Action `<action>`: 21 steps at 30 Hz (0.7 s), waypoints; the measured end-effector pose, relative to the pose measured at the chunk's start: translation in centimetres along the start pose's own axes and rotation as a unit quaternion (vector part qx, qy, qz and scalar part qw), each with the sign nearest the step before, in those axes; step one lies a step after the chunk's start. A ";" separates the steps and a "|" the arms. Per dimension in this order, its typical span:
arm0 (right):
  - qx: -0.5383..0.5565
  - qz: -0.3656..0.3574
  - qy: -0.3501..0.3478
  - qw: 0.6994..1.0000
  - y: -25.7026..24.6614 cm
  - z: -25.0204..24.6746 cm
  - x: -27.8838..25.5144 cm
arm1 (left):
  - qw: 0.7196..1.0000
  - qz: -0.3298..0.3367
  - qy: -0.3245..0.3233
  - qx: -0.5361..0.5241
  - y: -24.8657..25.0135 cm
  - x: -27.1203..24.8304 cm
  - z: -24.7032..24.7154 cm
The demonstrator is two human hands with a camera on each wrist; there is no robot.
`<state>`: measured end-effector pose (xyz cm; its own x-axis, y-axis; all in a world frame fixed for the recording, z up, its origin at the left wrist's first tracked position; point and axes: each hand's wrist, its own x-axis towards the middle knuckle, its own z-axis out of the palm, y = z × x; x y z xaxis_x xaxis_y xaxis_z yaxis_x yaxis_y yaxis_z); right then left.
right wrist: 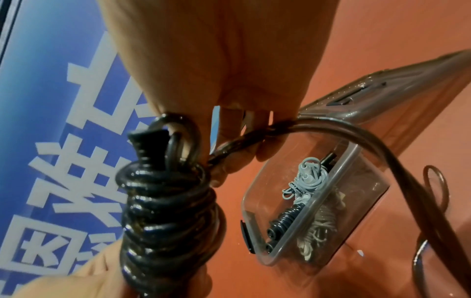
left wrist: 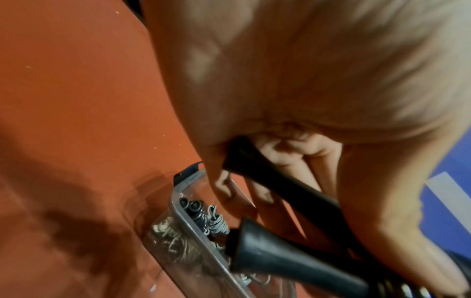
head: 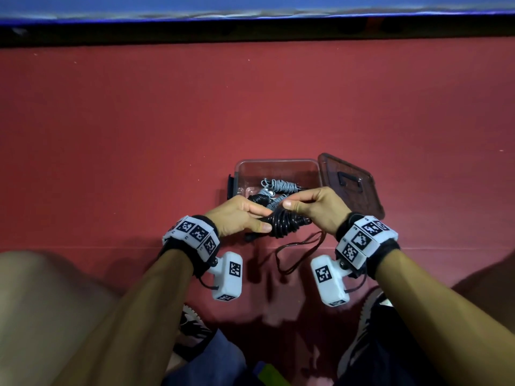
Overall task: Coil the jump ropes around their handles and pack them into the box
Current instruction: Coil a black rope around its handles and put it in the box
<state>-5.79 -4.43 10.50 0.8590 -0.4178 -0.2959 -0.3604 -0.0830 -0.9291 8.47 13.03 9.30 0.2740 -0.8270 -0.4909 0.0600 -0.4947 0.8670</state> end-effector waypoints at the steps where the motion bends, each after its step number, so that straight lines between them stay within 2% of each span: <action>1: 0.016 0.003 0.000 1.000 -0.1 0.0 -0.1 | 1.000 0.008 0.000 -0.013 0.1 -0.1 0.0; 6: 0.073 0.015 0.002 0.997 0.1 0.0 0.2 | 0.998 0.030 0.007 -0.052 0.3 -0.3 0.0; 11: 0.071 0.019 0.014 0.997 0.3 0.3 0.1 | 0.996 0.040 0.013 -0.084 0.4 -0.4 0.4; 16: 0.080 0.065 0.033 0.994 0.2 1.0 0.0 | 0.990 0.063 0.028 -0.122 0.7 -0.4 0.9; 21: 0.023 0.086 -0.015 0.996 0.1 1.7 -0.5 | 0.987 0.103 0.045 -0.119 1.0 -0.1 1.7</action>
<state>-5.66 -2.68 10.16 0.7967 -0.3942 -0.4581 -0.4870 0.0302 -0.8729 6.89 12.13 10.09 0.3879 -0.8707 -0.3024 0.2151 -0.2335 0.9483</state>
